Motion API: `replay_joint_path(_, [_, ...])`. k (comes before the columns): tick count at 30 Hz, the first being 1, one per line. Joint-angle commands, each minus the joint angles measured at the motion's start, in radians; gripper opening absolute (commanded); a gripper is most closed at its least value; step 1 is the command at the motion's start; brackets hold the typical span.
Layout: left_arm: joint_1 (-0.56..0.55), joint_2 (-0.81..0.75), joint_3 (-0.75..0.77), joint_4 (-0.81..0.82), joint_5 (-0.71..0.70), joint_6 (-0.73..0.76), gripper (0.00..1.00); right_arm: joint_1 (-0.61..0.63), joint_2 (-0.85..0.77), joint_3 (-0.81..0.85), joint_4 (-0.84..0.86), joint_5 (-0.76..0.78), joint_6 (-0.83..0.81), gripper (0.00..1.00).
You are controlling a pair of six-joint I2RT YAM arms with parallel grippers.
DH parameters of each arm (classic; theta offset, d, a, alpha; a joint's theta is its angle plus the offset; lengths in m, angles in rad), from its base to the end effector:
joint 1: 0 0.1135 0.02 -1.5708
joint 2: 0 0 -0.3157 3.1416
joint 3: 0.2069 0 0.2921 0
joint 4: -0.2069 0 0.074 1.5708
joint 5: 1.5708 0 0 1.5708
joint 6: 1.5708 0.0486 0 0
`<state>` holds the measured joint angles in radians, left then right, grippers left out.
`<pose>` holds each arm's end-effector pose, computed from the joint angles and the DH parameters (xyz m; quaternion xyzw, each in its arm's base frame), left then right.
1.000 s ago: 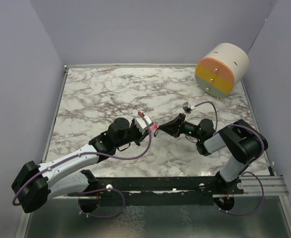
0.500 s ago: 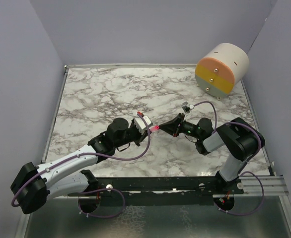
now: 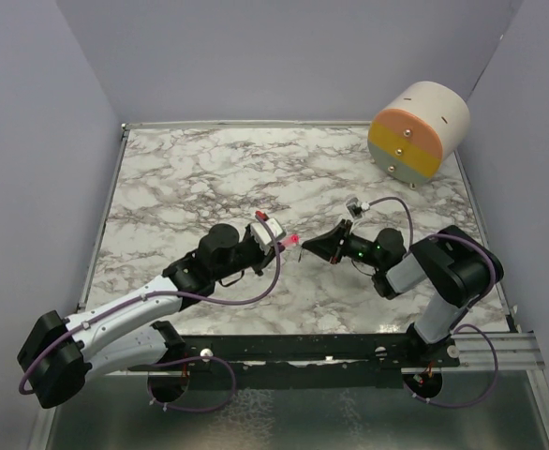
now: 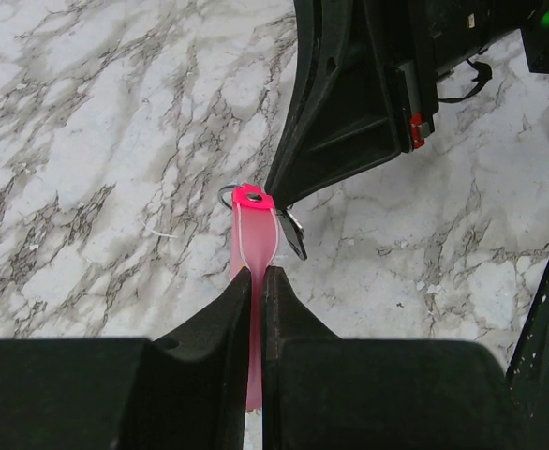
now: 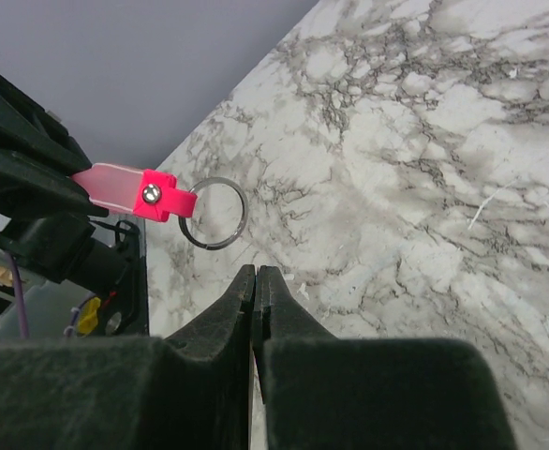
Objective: Put the keys on the keyring
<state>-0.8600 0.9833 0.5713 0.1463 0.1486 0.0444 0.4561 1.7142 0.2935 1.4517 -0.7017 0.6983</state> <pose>0.1569 -0.1932 0.2847 0.3868 0.6930 -0.2943 0.5325 0.2360 0.1507 0.1557 -0.1660 0.6787 0.5684 0.4345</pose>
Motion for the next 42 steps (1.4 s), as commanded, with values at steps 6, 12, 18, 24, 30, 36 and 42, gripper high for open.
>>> replay_joint_path(6, [-0.007,-0.036,-0.029,0.060,-0.001,0.006,0.00,-0.012,-0.015,-0.048,0.320,0.105,0.169,0.01])
replay_joint_path(12, [-0.007,-0.033,-0.037,0.087,0.027,0.021,0.00,-0.011,-0.059,-0.052,0.320,0.141,0.218,0.01])
replay_joint_path(18, [-0.005,0.001,-0.026,0.116,0.060,0.036,0.00,-0.012,-0.074,-0.042,0.301,0.153,0.268,0.01])
replay_joint_path(24, [-0.006,0.025,-0.002,0.118,0.061,0.059,0.00,-0.013,-0.092,-0.056,0.309,0.164,0.292,0.01])
replay_joint_path(30, [-0.006,0.031,0.010,0.118,0.050,0.061,0.00,-0.013,-0.154,-0.074,0.256,0.176,0.297,0.01])
replay_joint_path(36, [-0.006,0.026,0.012,0.118,0.040,0.061,0.00,-0.014,-0.220,-0.087,0.174,0.174,0.283,0.01])
replay_joint_path(42, [-0.006,0.023,0.019,0.127,0.049,0.057,0.00,-0.013,-0.207,-0.087,0.176,0.153,0.285,0.01])
